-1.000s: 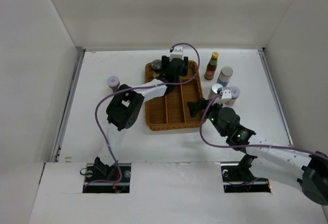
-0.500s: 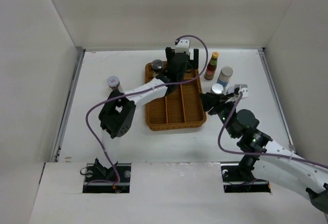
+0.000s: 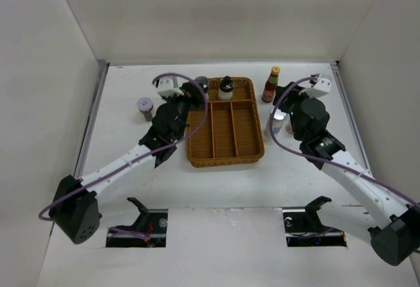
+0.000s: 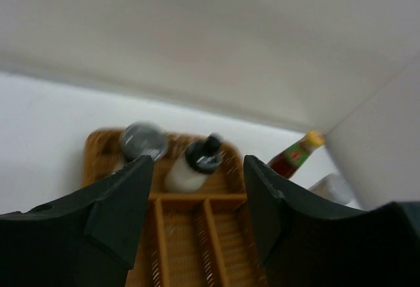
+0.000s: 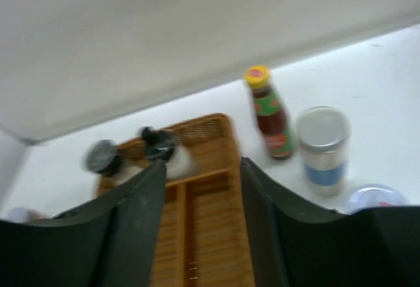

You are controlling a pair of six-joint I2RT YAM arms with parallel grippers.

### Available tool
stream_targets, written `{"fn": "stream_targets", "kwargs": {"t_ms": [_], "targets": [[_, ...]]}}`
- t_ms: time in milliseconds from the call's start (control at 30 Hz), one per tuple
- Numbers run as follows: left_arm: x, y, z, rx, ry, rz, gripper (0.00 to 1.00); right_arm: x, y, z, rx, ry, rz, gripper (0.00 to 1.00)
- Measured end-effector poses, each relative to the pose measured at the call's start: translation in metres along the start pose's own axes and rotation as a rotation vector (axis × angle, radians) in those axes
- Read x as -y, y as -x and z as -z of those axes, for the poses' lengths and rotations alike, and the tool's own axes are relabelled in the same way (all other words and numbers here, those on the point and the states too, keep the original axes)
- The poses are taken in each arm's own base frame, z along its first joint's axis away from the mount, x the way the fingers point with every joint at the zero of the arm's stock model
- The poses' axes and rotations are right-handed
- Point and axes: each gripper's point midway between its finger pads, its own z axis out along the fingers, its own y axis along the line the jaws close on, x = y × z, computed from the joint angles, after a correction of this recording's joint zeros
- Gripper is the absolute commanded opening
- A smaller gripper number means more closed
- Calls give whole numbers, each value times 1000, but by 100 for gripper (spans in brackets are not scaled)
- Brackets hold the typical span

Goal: Organize the condiment bottles

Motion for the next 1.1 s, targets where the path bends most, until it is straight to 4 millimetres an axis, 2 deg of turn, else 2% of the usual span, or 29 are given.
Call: {"fn": "stream_targets", "kwargs": {"t_ms": [100, 200, 267, 333, 500, 600, 700, 967, 1100], "targets": [[-54, -44, 37, -81, 81, -1, 54, 38, -7, -19, -34, -125, 51, 79], [-93, -83, 75, -162, 132, -11, 57, 70, -9, -40, -72, -225, 92, 90], [-108, -95, 91, -181, 152, -2, 61, 79, -13, -58, -107, -248, 113, 92], [-119, -99, 100, -177, 170, 18, 63, 75, -20, -79, -149, -229, 129, 94], [-134, -100, 106, -141, 194, 62, 74, 55, -49, -129, -248, -151, 179, 94], [-140, -101, 107, -124, 203, 77, 74, 58, -68, -149, -287, -157, 214, 94], [-143, -97, 104, -101, 210, 90, 74, 62, -82, -160, -317, -167, 246, 91], [-141, -89, 101, -48, 189, 123, 80, 63, -97, -190, -339, -175, 296, 77], [-141, -90, 100, -43, 185, 127, 80, 66, -108, -199, -350, -183, 318, 55]]}}
